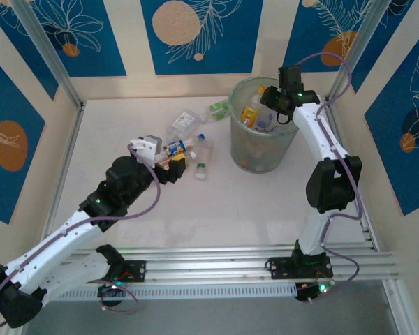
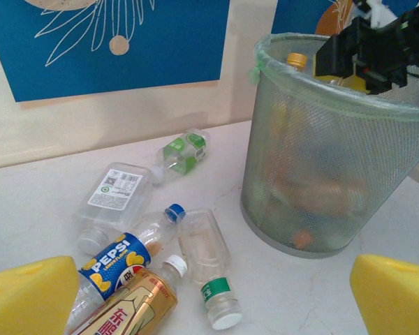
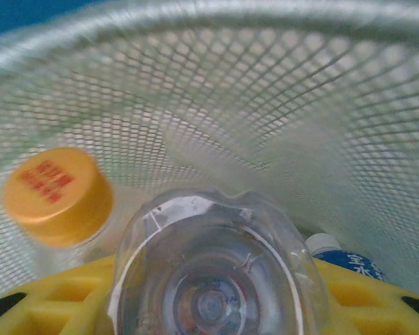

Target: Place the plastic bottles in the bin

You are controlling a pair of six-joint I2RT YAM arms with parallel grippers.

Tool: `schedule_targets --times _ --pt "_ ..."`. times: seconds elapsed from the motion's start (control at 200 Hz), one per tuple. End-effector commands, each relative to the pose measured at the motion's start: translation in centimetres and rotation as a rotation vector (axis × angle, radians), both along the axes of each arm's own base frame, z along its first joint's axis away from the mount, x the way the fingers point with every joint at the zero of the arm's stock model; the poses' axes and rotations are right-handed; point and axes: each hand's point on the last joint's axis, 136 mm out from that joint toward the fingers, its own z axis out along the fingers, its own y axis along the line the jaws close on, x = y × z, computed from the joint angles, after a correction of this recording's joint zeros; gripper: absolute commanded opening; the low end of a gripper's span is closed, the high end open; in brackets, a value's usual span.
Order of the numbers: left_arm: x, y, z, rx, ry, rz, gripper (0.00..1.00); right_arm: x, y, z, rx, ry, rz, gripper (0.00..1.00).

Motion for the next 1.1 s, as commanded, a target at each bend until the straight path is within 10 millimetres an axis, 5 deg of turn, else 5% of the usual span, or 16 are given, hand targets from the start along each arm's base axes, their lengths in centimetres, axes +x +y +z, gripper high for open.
schedule_targets --times 0.0,0.19,0.55,0.83,1.095 --pt "-0.3 -0.1 0.3 -0.025 0.004 -0.005 0.99 -1.1 0.2 -1.2 0.003 0.063 -0.007 0.48" --pt "-0.3 -0.2 -0.1 -0.025 0.014 -0.004 0.99 -0.9 0.4 0.8 0.016 -0.007 -0.009 0.52" --pt "-0.2 0.4 0.0 0.016 0.029 0.019 0.99 -0.4 -0.5 -0.6 -0.029 0.068 -0.054 0.75" --pt "0.8 2.2 -1.8 0.16 0.126 0.114 0.99 -0.8 0.0 4.1 -0.064 0.003 -0.026 0.89" --pt "2.2 5.7 -4.9 0.273 0.297 0.222 1.0 -3.6 0.5 9.7 -0.104 -0.089 0.004 0.95"
